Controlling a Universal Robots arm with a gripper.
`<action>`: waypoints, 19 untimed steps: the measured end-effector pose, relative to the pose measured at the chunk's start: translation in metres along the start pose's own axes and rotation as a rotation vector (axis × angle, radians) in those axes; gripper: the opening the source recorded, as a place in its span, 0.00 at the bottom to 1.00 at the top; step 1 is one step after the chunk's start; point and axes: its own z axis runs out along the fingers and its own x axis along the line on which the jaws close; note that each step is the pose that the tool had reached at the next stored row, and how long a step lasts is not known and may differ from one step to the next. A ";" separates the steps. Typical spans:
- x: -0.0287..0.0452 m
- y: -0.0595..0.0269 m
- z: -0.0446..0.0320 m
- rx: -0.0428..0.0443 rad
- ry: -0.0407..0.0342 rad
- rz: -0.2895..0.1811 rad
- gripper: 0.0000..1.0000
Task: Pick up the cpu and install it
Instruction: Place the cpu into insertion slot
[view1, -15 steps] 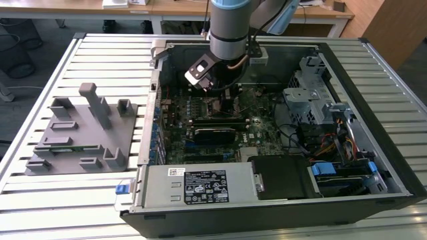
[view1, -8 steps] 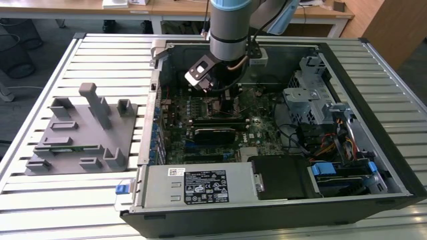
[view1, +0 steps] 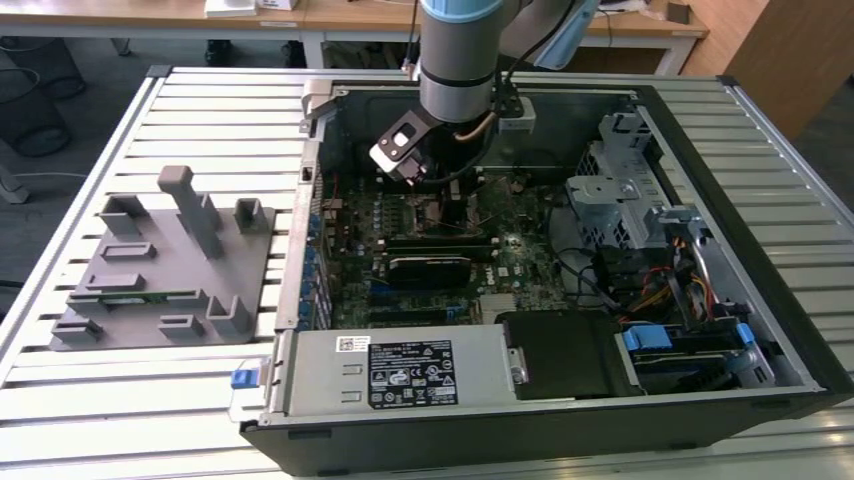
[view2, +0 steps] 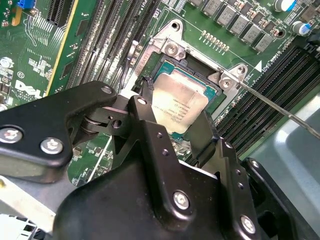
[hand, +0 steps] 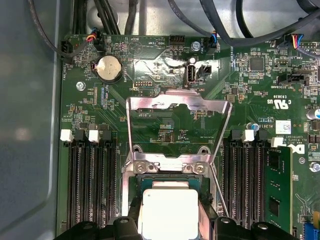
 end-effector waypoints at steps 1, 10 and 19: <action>0.0000 0.0000 0.0000 0.0000 0.0000 0.000 0.53; 0.0001 0.0001 0.0007 -0.0005 0.0007 0.000 0.54; 0.0000 0.0000 -0.0019 0.0000 0.0000 0.000 0.60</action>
